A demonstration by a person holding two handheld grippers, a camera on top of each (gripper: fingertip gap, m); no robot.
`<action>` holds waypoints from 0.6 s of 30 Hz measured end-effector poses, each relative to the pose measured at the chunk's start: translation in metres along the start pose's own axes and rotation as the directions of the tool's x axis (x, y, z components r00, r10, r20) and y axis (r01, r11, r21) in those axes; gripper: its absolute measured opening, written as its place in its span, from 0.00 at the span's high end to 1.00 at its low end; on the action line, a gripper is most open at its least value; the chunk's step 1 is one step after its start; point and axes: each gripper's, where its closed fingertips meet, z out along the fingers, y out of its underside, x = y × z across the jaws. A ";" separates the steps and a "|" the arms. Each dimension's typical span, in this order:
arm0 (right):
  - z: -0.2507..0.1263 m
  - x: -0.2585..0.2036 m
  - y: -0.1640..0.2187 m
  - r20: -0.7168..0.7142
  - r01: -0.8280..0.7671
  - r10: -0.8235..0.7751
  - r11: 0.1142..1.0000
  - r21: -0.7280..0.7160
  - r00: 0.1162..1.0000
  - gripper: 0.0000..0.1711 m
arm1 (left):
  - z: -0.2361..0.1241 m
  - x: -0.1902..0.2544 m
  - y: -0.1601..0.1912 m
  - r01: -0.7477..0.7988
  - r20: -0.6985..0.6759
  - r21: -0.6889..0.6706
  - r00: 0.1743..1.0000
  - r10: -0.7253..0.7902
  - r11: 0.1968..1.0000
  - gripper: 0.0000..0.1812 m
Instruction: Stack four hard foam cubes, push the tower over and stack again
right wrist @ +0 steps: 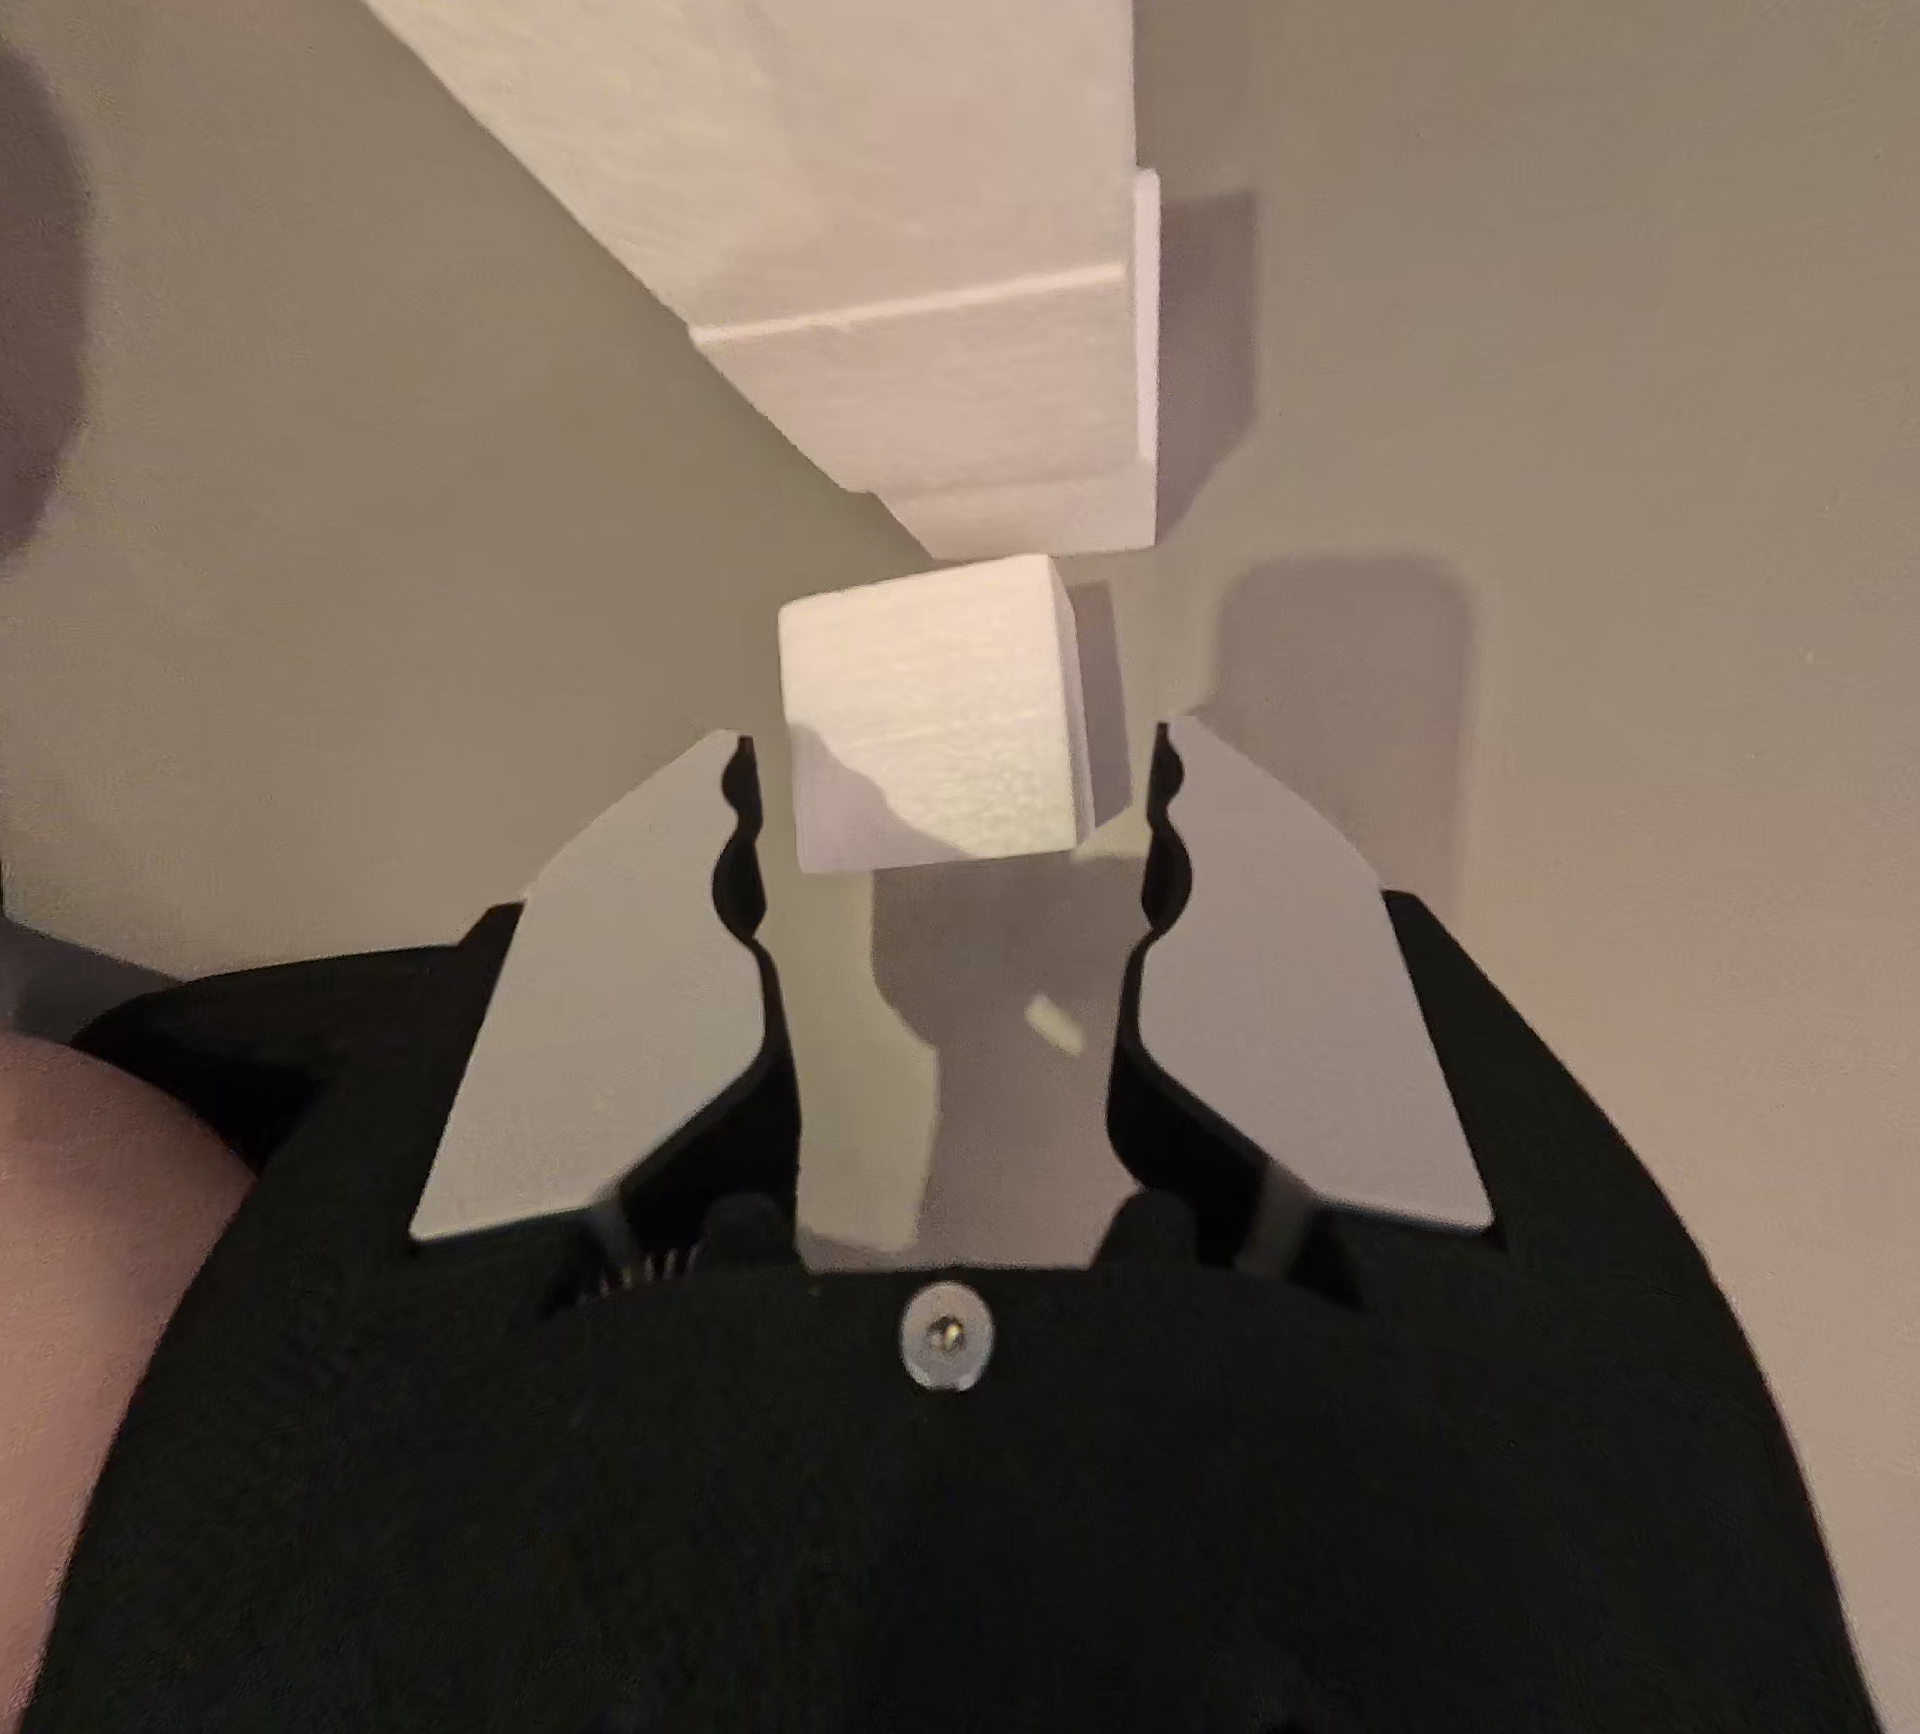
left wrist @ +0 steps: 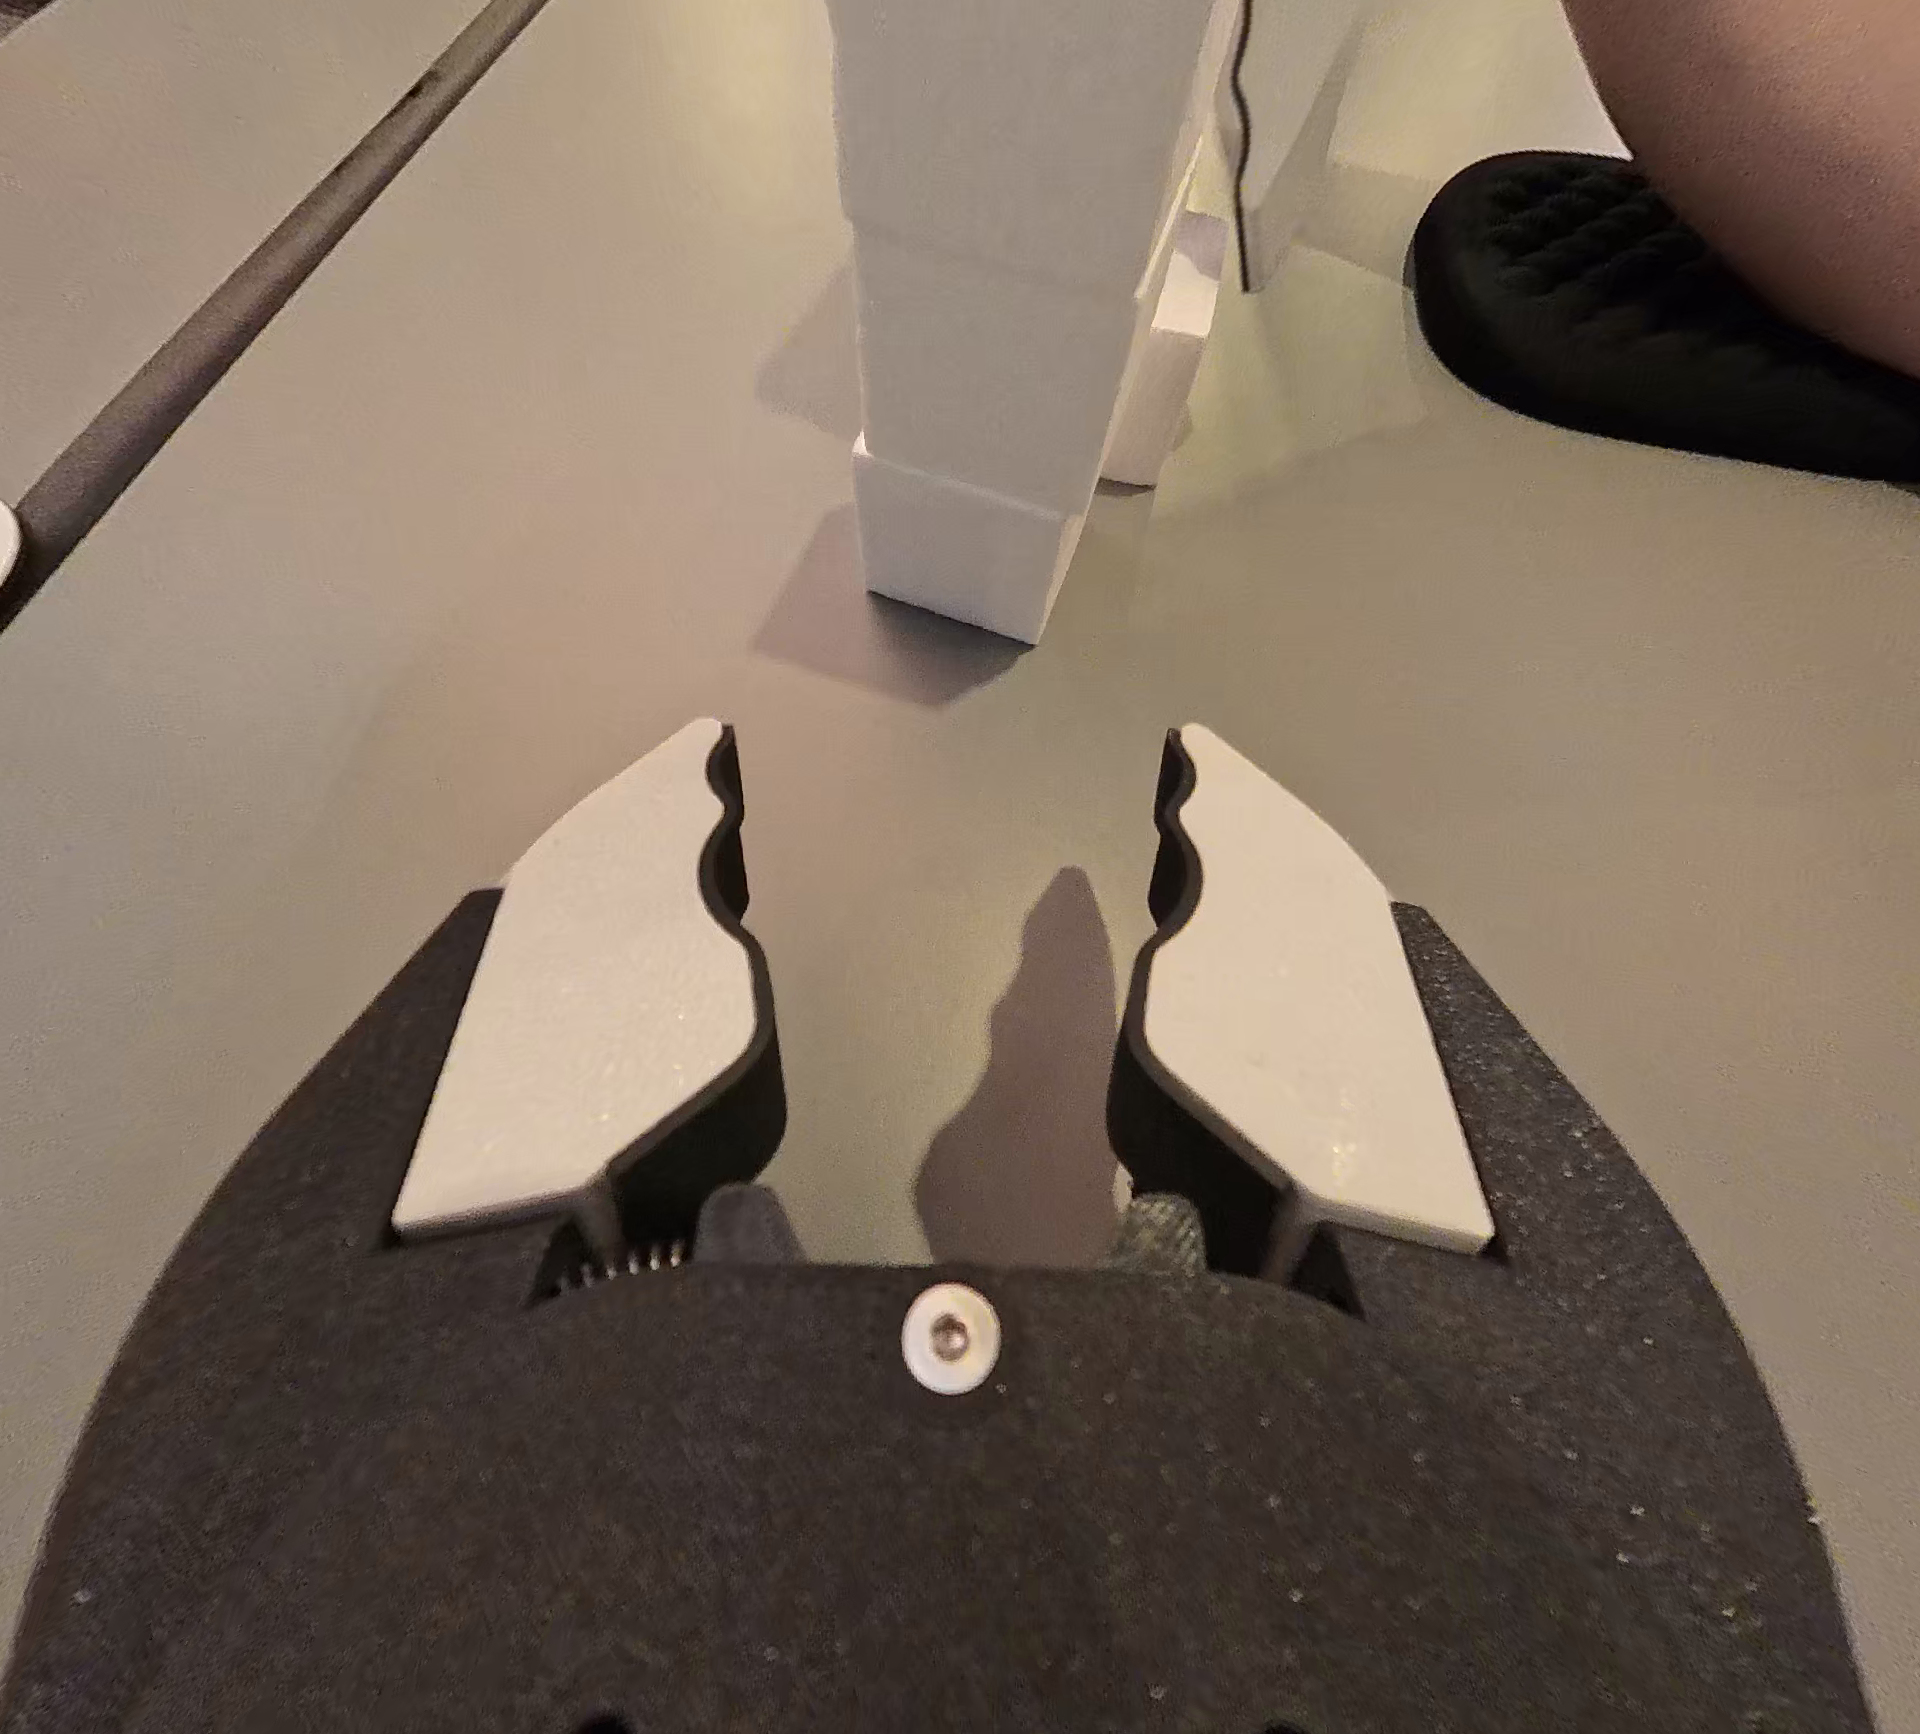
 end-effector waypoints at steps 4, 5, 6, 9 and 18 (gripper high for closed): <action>-0.004 -0.002 0.007 0.023 -0.019 0.019 1.000 -0.004 1.000 0.67 | -0.003 0.000 -0.004 0.007 0.000 0.016 1.000 -0.007 1.000 0.58; -0.010 -0.003 0.010 0.020 -0.032 0.032 0.999 0.020 0.999 0.67 | -0.004 0.000 -0.004 0.006 0.002 0.017 1.000 -0.006 1.000 0.58; -0.019 -0.004 0.014 0.020 -0.055 0.054 0.997 0.052 0.998 0.67 | -0.005 -0.001 -0.003 0.004 0.006 0.015 1.000 -0.004 1.000 0.58; -0.052 -0.001 0.022 -0.015 -0.104 0.110 0.972 0.210 0.994 0.67 | -0.006 -0.003 -0.004 0.013 0.008 0.020 1.000 -0.013 1.000 0.58; -0.156 -0.023 -0.075 -0.171 0.015 0.109 0.803 0.595 0.979 0.67 | -0.003 -0.001 -0.001 0.013 -0.002 0.008 1.000 -0.013 1.000 0.58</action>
